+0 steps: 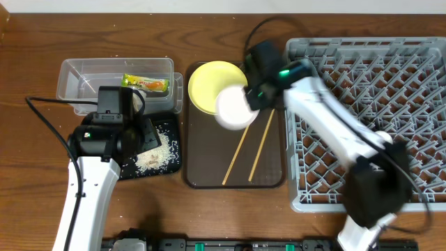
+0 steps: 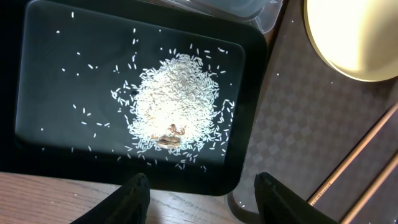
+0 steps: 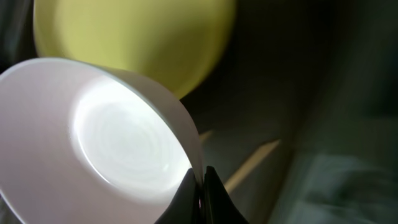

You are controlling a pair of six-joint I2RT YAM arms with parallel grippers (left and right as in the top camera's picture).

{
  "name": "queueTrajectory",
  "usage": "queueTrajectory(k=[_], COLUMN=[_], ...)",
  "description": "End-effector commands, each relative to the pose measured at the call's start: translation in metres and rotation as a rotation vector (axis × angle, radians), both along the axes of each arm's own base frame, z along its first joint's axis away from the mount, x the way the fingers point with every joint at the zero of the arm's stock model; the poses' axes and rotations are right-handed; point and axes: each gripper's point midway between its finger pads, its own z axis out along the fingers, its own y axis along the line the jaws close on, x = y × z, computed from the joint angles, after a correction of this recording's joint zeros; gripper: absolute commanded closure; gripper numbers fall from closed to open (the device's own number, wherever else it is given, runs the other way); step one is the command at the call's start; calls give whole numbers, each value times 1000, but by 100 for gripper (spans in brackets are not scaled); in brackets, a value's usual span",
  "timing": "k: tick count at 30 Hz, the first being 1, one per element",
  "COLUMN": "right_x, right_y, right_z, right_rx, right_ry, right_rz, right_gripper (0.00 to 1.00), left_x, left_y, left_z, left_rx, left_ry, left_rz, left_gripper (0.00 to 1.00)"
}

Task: Sort waste into correct bins and load items into the dishwasher rack

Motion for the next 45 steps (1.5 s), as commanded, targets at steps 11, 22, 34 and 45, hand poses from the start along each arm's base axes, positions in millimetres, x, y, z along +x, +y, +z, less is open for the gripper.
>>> queueTrajectory(k=[11,22,34,45], right_x=[57,56,81,86], right_y=[-236,-327,-304,-252], right_z=[155,134,57,24], right_rx=[-719,-1080,-1105,-1012], right_ry=[-495,-369,-272,-267], right_rz=[-443,-663,-562,-464], right_gripper=[99,99,99,99], left_x=[3,3,3,3], left_y=[2,2,2,2], left_z=[1,1,1,1], left_rx=[10,10,10,10], left_ry=[-21,-20,-20,-19], left_rz=[7,7,7,7], left_gripper=[42,42,42,42])
